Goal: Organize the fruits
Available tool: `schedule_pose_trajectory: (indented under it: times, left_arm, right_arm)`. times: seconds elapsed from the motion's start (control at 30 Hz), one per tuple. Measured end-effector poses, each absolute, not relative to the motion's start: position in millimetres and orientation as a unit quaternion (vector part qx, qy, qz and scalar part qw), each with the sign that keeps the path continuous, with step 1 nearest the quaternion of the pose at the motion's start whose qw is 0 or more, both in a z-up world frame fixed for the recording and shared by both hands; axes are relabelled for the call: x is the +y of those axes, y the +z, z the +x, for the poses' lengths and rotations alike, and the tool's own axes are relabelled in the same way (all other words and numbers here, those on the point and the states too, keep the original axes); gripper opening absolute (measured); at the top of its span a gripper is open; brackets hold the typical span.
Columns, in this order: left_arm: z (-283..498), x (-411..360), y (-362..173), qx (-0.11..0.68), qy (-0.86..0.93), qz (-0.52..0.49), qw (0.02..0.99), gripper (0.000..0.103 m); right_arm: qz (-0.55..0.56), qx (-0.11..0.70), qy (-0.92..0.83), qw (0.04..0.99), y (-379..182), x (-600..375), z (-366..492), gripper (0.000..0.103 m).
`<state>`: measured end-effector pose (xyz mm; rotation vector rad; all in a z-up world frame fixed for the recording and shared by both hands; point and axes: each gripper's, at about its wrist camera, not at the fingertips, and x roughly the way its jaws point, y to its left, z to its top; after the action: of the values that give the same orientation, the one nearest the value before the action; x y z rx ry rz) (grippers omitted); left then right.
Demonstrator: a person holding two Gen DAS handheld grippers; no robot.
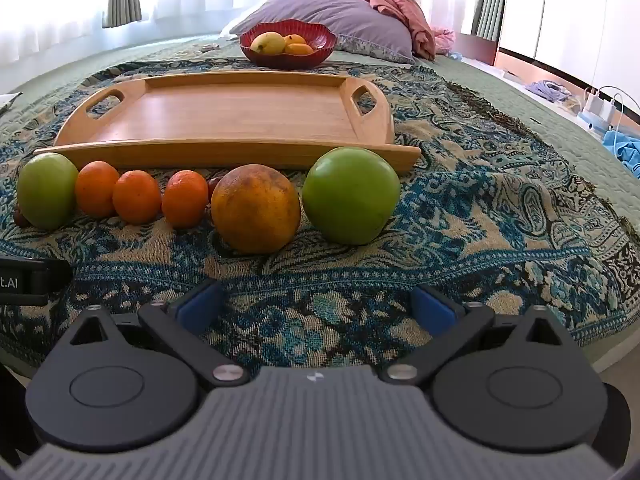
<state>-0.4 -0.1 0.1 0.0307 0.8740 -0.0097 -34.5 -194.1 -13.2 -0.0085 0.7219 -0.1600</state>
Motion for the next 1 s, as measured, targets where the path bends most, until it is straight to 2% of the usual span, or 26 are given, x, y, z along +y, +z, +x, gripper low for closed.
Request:
schedule_pose_trajectory:
  times: [1.0]
  left_arm:
    - [-0.3,-0.2,0.0,0.425,-0.004,0.016,0.905,0.103]
  right_arm:
    - [-0.005,0.353,-0.078,0.932,-12.9,-194.3,-34.6,0.103]
